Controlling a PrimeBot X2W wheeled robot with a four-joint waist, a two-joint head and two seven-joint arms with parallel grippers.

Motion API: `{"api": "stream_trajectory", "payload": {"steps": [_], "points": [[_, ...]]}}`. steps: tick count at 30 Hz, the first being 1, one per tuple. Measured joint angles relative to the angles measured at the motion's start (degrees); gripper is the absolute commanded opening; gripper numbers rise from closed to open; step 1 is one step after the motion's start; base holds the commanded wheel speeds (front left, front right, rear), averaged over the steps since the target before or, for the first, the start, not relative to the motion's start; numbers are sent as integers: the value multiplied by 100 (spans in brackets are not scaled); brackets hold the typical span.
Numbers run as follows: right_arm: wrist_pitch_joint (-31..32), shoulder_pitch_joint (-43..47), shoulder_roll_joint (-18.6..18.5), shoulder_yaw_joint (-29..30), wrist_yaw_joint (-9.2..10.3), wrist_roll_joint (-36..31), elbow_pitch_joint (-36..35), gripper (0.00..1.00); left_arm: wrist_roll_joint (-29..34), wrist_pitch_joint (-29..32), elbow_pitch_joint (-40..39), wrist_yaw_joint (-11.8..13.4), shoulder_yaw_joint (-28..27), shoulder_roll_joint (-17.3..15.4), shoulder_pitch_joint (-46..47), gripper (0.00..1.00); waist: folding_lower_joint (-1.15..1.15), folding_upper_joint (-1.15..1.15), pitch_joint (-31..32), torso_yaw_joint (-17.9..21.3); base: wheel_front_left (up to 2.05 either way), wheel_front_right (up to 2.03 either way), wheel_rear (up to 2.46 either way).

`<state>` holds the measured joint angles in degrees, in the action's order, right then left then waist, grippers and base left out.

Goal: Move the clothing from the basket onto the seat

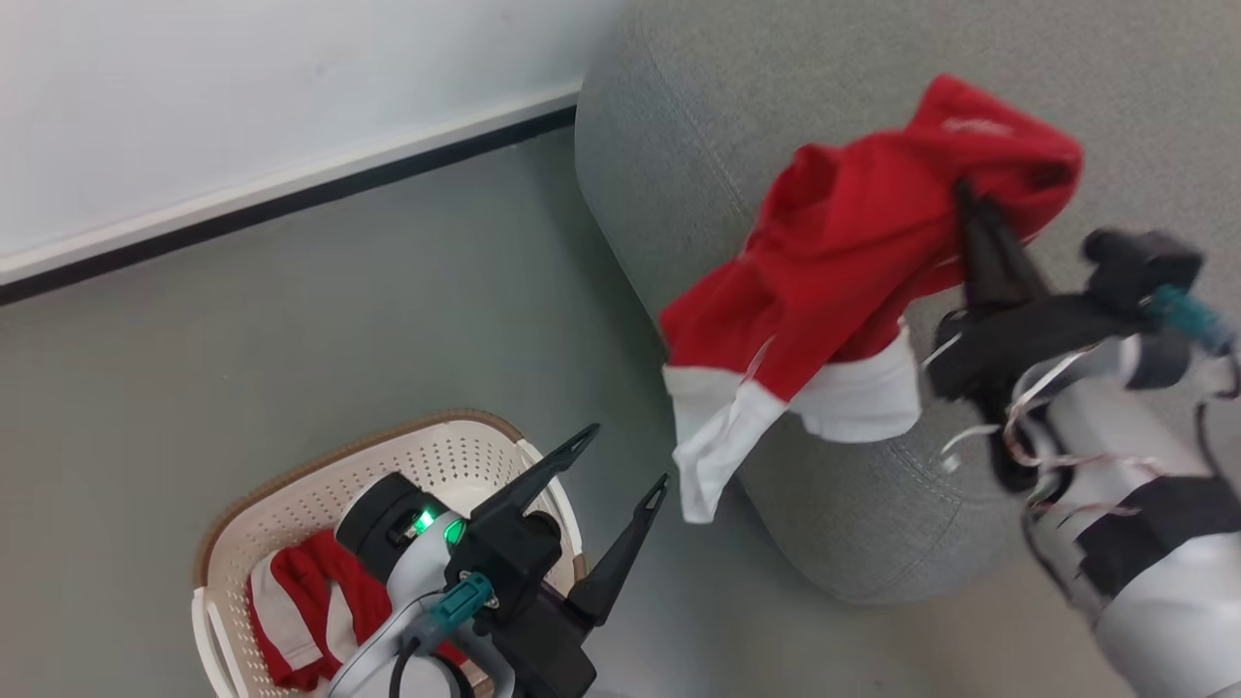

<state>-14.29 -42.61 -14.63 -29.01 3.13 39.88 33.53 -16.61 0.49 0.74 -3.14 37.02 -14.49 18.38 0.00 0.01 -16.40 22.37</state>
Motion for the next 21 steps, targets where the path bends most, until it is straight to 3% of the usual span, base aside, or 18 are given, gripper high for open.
{"api": "stream_trajectory", "payload": {"steps": [21], "points": [[-26,-1715,-1121,1237,175,140,426,0,60,236,-327,-148,119,-35,497,100,1,0,-783,-336,0,0,0]]}}
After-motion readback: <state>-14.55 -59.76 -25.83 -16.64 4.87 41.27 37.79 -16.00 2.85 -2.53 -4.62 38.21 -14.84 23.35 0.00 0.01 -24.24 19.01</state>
